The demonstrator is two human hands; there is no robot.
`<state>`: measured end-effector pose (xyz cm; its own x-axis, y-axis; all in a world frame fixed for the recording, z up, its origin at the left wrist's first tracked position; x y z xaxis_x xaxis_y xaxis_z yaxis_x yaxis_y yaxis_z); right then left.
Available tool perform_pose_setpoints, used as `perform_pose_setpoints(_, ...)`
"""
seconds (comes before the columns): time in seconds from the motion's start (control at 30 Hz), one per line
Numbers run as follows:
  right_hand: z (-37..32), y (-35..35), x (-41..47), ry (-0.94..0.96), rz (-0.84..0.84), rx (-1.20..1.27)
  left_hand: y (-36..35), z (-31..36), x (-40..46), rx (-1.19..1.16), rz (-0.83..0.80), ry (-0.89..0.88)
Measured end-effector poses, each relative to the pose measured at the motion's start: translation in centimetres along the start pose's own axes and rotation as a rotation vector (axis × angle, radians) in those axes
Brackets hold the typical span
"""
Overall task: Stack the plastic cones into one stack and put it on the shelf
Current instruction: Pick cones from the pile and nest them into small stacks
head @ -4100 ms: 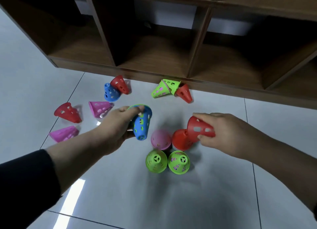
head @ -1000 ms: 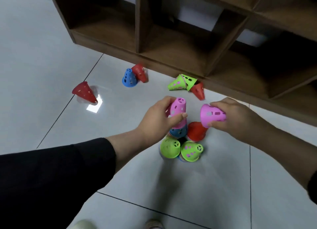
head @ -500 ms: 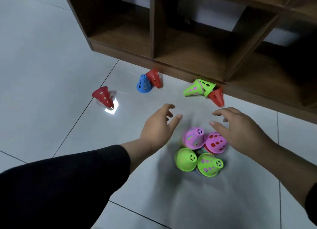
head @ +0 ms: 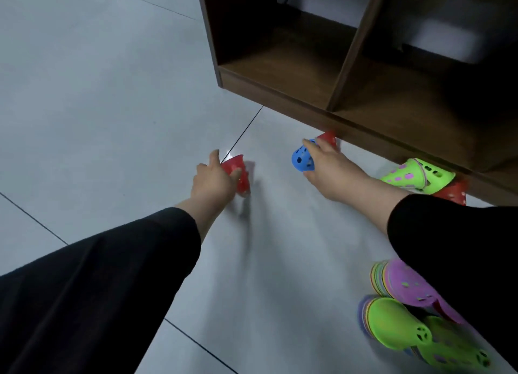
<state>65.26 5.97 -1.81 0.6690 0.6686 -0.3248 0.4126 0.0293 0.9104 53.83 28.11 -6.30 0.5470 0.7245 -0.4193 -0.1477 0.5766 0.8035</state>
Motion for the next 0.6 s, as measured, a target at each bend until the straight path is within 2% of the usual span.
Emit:
perform_pose_setpoints(0.07,-0.1,-0.2,2.5,0.078,-0.098,-0.271,-0.5,0.4,0.6,0.003,-0.056,-0.007)
perform_pose_setpoints(0.13,-0.2,-0.1,3.9,0.076,-0.149,-0.349,-0.8,0.6,1.1,0.004,-0.100,-0.006)
perform_pose_setpoints(0.2,0.0,-0.4,4.6,0.027,-0.153,-0.292,-1.2,0.6,1.3,-0.051,-0.132,0.026)
perform_pose_setpoints(0.3,0.5,-0.8,4.1,-0.039,-0.060,-0.139,-1.7,0.2,0.9,-0.150,-0.117,0.073)
perform_pose_setpoints(0.43,1.5,-2.6,2.0,-0.116,-0.061,0.020,-2.6,-0.5,-0.6,-0.379,-0.201,0.085)
perform_pose_setpoints(0.6,1.9,-1.7,-0.1,-0.111,0.037,0.048,-2.2,0.3,-4.1,-0.642,-0.288,0.050)
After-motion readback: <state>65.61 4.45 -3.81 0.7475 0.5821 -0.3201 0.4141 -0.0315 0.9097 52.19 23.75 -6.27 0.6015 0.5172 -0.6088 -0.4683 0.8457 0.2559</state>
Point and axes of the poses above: each hand's wrist, its own x-axis towards the middle knuckle, its own y-axis out of the back of the hand, z = x × y, the point moved 3 cm from there along x, towards the middle knuckle, and after that the axes turned 9 degrees about y, right-handed, at the moved point
